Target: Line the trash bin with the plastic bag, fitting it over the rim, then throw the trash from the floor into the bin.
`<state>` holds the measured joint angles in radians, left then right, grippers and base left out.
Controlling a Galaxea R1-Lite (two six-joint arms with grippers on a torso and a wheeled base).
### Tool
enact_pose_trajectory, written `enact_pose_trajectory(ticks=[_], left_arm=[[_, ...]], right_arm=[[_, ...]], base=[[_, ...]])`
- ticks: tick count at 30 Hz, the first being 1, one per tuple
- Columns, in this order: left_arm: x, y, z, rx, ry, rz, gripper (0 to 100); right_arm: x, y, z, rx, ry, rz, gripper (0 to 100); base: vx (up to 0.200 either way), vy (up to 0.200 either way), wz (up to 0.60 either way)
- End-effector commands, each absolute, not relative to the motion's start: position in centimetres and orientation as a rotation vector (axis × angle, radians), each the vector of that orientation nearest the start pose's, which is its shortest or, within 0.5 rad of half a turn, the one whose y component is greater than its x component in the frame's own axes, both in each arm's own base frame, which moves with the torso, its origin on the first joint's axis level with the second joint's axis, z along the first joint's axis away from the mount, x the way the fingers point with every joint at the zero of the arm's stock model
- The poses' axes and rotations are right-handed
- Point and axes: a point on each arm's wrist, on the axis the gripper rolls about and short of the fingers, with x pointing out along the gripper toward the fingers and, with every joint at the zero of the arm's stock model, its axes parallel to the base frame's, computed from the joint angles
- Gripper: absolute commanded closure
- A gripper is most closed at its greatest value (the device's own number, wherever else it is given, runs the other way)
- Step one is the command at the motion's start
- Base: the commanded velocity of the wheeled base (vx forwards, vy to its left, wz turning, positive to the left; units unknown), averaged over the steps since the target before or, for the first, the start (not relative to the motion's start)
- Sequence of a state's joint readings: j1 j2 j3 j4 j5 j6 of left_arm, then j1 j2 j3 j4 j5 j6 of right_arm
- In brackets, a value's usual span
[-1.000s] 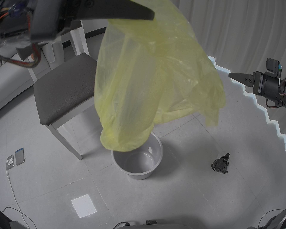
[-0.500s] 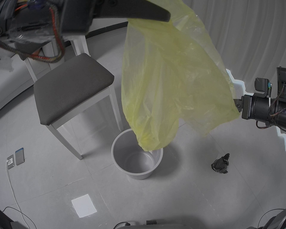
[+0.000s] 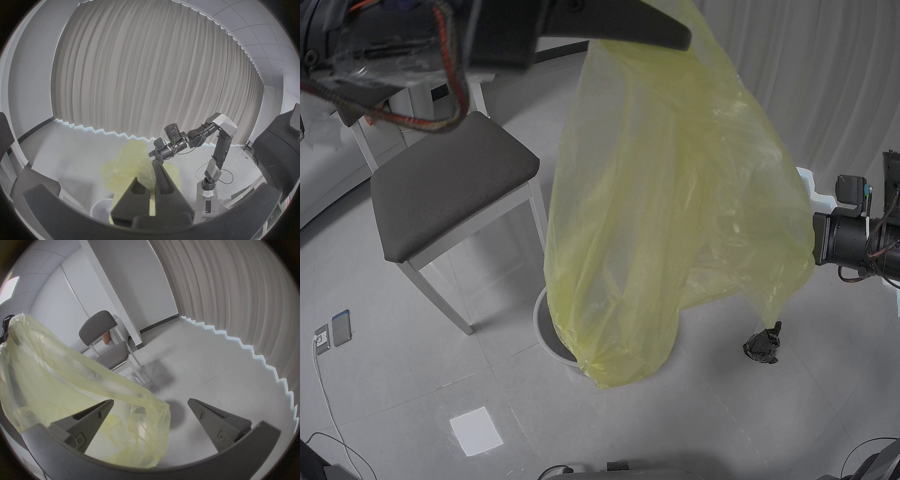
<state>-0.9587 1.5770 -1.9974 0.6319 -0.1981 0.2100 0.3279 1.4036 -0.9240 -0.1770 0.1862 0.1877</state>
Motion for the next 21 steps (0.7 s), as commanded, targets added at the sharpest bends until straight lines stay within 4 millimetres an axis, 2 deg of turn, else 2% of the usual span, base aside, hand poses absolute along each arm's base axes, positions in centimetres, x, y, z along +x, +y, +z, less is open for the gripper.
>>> enact_pose_trajectory(ticks=[1, 6, 12, 13, 21], left_arm=[[13.2, -19.7, 41.5, 0.274, 0.1, -1.174, 100], [13.4, -20.0, 41.3, 0.278, 0.109, -1.174, 100], [13.8, -20.5, 41.0, 0.282, 0.123, -1.177, 100], [13.9, -20.6, 41.0, 0.28, 0.119, -1.176, 100], [13.9, -20.6, 41.2, 0.27, 0.099, -1.172, 100]], right_arm=[[21.8, 8.3, 24.2, 0.154, 0.385, 0.494, 0], [21.6, 8.3, 23.0, 0.144, 0.425, 0.49, 0], [21.6, 8.2, 23.0, 0.141, 0.425, 0.491, 0], [21.6, 8.3, 23.0, 0.139, 0.424, 0.492, 100], [21.6, 8.3, 23.1, 0.143, 0.422, 0.487, 100]], base=[[0.0, 0.0, 0.0], [0.0, 0.0, 0.0], [0.0, 0.0, 0.0], [0.0, 0.0, 0.0], [0.0, 0.0, 0.0]])
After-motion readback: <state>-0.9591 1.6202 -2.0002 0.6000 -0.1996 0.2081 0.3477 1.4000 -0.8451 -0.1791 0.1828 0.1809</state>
